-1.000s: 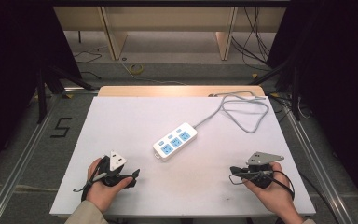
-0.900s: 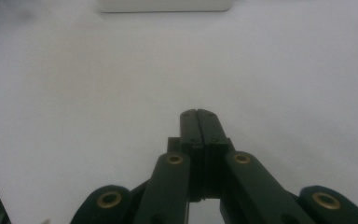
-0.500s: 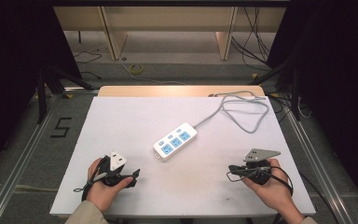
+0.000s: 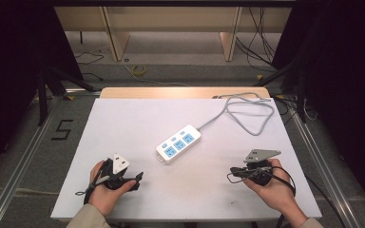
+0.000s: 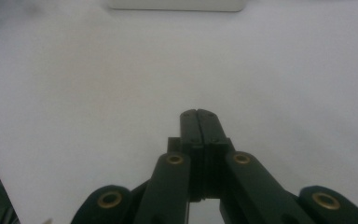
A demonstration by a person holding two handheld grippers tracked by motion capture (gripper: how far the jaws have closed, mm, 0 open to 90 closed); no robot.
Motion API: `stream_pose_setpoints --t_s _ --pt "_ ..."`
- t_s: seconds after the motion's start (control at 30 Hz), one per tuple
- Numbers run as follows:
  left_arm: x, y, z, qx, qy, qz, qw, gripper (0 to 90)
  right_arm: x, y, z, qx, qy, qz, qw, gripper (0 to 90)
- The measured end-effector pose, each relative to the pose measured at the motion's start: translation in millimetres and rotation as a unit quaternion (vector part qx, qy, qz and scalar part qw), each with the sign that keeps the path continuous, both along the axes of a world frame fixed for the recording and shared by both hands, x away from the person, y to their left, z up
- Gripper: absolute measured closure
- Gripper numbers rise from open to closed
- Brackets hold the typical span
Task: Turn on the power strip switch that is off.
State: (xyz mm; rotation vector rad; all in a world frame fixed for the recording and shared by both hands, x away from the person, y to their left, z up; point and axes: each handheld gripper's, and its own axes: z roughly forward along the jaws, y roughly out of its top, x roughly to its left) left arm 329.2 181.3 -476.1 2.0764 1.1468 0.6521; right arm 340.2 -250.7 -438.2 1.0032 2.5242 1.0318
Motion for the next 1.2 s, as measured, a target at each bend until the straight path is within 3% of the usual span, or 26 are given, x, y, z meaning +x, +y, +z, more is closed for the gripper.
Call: stream_pose_setpoints --t_s 1.2 --pt "-0.5 -1.8 0.3 0.001 -0.002 -0.002 1.0 18.5 12.1 19.1 8.3 -0.014 0.009 0.014 0.9998 90.0"
